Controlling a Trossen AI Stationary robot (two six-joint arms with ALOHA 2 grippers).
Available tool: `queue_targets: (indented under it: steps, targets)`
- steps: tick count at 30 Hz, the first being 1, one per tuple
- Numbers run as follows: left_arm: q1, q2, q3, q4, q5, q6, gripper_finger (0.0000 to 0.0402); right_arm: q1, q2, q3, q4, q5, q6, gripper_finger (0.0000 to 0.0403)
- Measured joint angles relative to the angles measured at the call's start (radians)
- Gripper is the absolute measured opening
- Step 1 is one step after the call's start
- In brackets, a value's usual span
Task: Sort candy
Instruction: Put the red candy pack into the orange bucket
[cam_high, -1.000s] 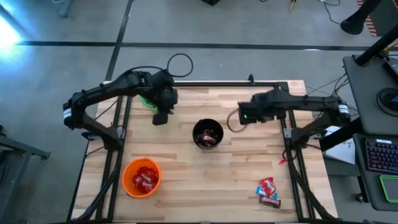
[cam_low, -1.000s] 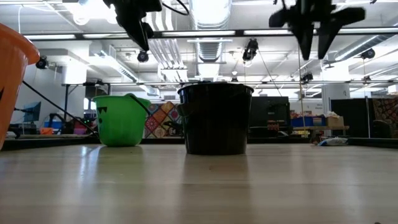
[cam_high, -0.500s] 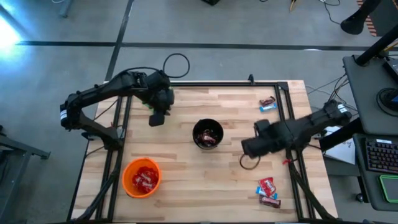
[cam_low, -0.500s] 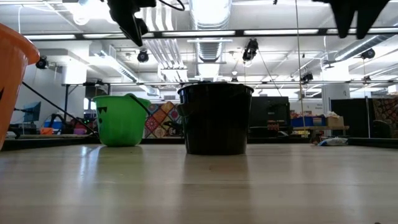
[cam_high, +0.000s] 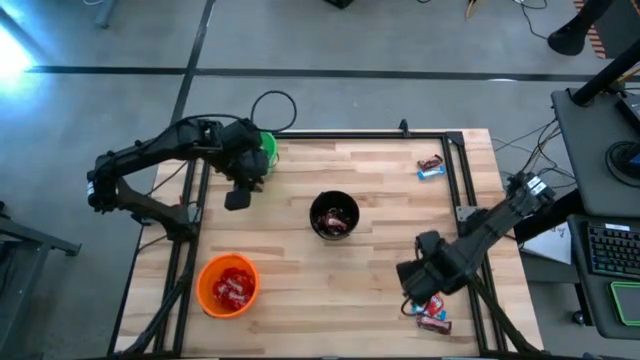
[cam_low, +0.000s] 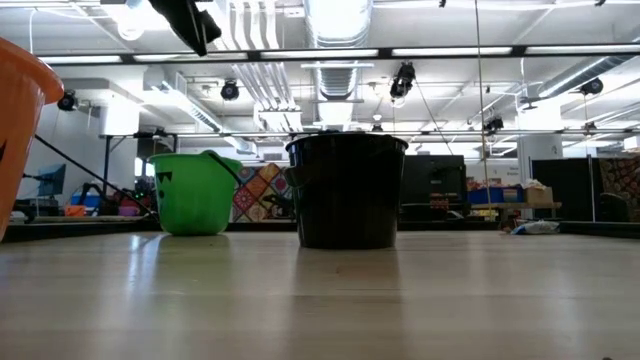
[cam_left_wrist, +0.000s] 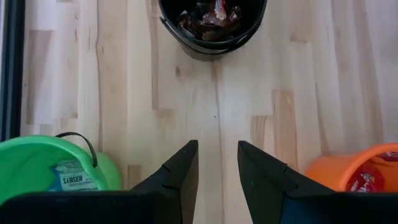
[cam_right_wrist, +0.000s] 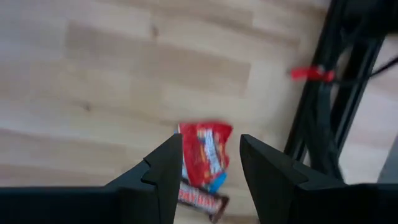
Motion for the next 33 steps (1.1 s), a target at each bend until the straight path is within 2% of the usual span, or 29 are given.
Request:
queue_targets:
  steps: [8,17,26,33]
  targets:
    - [0.000,-0.033,0.000,0.004,0.000,0.000,0.0094,0.053,0.093,0.000,0.135,-0.115,0.051,0.0174]
    - [0.000,-0.034,0.000,0.005,0.000,-0.003,0.0094,0.090,0.172,-0.023,0.163,-0.246,0.085,0.0176]
    - [-0.001,-0.034,0.000,0.006,0.000,-0.025,0.0094,0.124,0.138,-0.213,0.369,-0.271,0.121,0.0176]
    - [-0.001,-0.034,0.000,0.003,0.000,-0.055,0.0094,0.125,0.039,-0.360,0.550,-0.263,0.157,0.0176]
